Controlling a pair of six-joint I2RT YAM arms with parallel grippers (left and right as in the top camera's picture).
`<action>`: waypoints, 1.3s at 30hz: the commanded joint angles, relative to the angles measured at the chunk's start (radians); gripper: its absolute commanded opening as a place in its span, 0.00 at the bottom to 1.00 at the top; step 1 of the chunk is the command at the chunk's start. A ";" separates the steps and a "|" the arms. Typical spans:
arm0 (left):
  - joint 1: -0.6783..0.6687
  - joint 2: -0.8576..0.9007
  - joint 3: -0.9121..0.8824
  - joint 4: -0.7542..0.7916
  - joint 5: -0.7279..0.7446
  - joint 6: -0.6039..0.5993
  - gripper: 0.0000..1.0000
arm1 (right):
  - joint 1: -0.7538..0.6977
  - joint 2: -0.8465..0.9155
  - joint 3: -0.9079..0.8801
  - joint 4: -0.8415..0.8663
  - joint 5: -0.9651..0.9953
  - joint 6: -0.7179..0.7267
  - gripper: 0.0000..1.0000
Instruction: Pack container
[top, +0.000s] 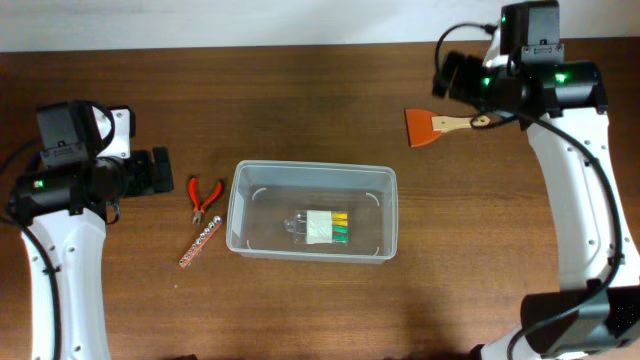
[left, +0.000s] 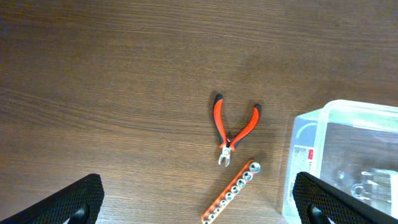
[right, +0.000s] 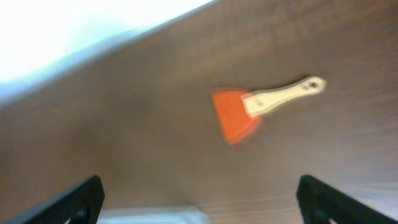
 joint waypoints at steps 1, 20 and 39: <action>-0.002 0.006 0.011 0.003 0.045 -0.014 0.99 | -0.019 0.064 0.018 0.132 -0.032 0.406 0.99; -0.002 0.006 0.011 0.003 0.045 -0.014 0.99 | -0.130 0.227 0.016 0.206 -0.100 0.862 0.99; -0.002 0.006 0.011 0.003 0.045 -0.022 0.99 | -0.183 0.488 0.016 0.198 -0.215 0.861 0.99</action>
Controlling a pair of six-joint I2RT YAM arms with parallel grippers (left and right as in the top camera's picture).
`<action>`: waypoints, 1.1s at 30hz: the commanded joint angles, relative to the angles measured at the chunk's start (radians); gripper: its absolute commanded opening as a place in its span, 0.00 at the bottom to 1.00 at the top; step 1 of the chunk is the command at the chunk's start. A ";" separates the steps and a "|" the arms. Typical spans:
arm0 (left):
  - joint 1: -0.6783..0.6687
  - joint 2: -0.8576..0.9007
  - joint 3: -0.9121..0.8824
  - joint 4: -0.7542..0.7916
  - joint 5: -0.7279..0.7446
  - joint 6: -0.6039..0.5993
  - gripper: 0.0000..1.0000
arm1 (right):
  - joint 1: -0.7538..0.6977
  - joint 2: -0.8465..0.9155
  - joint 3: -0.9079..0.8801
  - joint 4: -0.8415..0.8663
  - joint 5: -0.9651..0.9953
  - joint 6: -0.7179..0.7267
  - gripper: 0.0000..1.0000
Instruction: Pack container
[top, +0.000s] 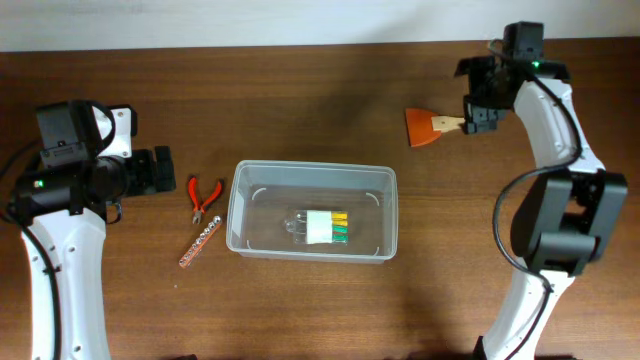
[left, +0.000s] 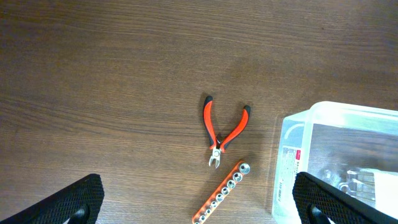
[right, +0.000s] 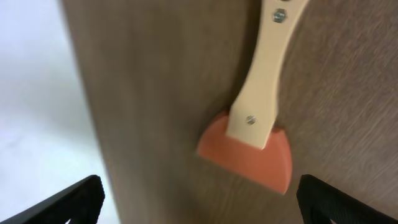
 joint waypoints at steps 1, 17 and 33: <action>-0.002 0.006 0.011 0.002 0.014 -0.014 0.99 | -0.005 0.042 0.007 -0.003 -0.027 0.011 0.98; -0.002 0.006 0.011 0.002 0.014 -0.033 0.99 | -0.056 0.082 0.007 -0.140 -0.046 0.042 0.98; -0.002 0.006 0.011 0.002 0.014 -0.033 0.99 | -0.057 0.082 0.514 -0.237 -0.073 -0.159 0.99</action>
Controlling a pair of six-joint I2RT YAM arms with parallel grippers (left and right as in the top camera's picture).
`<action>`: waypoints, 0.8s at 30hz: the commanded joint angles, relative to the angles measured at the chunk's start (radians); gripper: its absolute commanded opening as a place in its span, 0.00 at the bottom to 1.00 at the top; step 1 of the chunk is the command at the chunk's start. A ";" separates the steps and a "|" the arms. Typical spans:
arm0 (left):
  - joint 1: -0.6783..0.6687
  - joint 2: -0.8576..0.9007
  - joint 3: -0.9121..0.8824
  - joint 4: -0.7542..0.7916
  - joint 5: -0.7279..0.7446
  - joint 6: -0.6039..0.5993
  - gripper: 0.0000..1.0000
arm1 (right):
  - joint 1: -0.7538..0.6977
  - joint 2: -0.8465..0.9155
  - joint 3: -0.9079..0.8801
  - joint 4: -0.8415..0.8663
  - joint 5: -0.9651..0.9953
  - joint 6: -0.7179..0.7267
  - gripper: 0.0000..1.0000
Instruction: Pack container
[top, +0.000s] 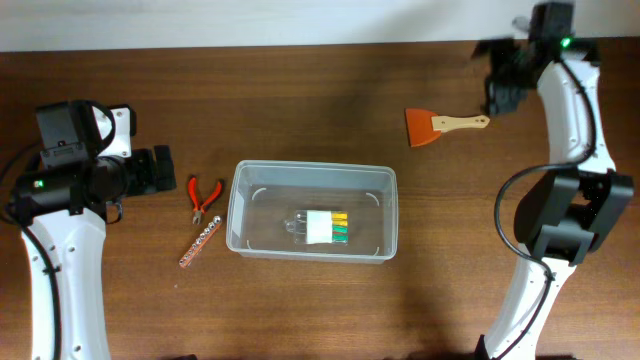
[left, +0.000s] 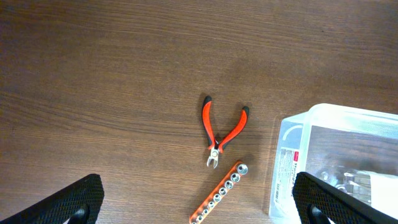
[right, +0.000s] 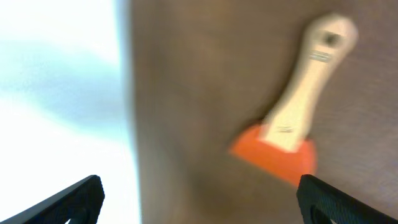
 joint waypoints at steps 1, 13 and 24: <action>-0.002 0.006 0.011 0.002 0.012 -0.013 0.99 | 0.004 -0.008 0.154 -0.043 -0.009 -0.048 0.99; -0.002 0.006 0.011 0.003 0.012 -0.013 0.99 | 0.013 0.043 0.246 -0.305 -0.072 -0.062 0.99; -0.002 0.006 0.011 0.001 0.012 -0.013 0.99 | 0.021 0.266 0.246 -0.377 -0.110 -0.096 0.99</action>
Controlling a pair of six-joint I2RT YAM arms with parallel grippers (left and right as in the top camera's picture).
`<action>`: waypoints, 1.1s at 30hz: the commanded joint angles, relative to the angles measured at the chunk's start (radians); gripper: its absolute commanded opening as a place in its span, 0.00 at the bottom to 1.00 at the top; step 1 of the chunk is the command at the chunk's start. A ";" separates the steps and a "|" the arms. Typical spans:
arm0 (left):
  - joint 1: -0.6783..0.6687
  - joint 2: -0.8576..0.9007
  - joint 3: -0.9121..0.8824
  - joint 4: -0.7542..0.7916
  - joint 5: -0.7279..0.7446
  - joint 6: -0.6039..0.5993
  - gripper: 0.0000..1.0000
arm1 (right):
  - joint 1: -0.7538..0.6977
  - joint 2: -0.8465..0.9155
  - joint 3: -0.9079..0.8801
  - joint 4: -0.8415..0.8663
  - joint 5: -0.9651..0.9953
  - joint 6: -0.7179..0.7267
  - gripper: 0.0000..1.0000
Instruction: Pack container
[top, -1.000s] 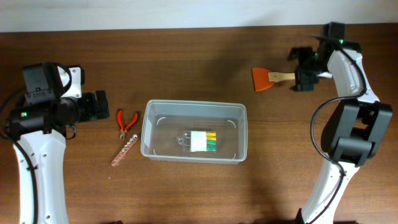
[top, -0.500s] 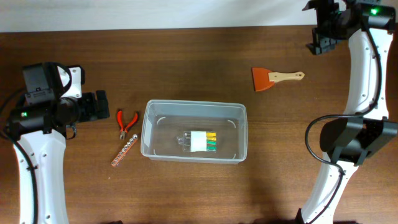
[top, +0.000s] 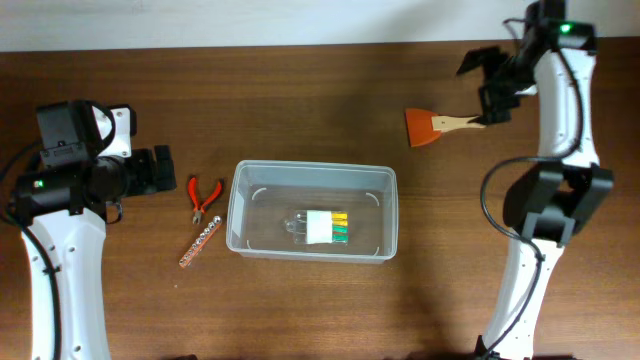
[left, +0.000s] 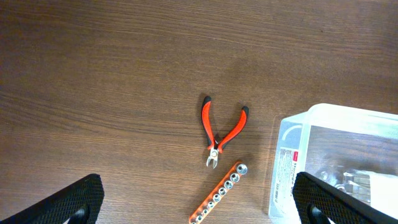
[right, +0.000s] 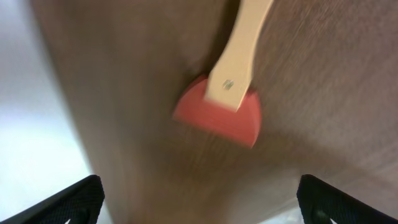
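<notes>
A clear plastic container (top: 312, 168) stands mid-table with a white pack with yellow and green ends (top: 324, 228) inside. Red-handled pliers (top: 204, 198) and an orange socket rail (top: 200, 245) lie to its left. My left gripper (top: 160, 170) hangs open left of them; its wrist view shows the pliers (left: 222, 132), the rail (left: 219, 193) and the container wall (left: 292, 162). An orange scraper with a wooden handle (top: 443, 126) lies at the back right. My right gripper (top: 486, 85) is open just above the handle's end, holding nothing. The scraper (right: 227, 99) appears blurred in the right wrist view.
The table's far edge and a white wall run close behind the right gripper. Bare brown wood lies between the scraper and the container and in front of the container.
My right gripper has turned and come down from the far table edge to just above the scraper handle's end. The scraper, the container and the left arm have not moved.
My right gripper was open up-right of the scraper's blade. Then it was over the handle, then back at the far edge, and now it is by the handle's end. The scraper has stayed in place. The left gripper's view shifted slightly early on, then held.
</notes>
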 joint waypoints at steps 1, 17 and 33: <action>-0.002 0.006 0.011 0.001 0.011 -0.013 0.99 | 0.011 0.060 0.007 0.008 -0.016 -0.014 0.99; -0.002 0.006 0.011 0.001 0.011 -0.014 0.99 | 0.010 0.135 0.002 0.025 0.066 0.001 0.99; -0.002 0.006 0.011 -0.028 0.011 -0.014 0.99 | 0.010 0.152 0.002 0.046 0.213 0.083 0.99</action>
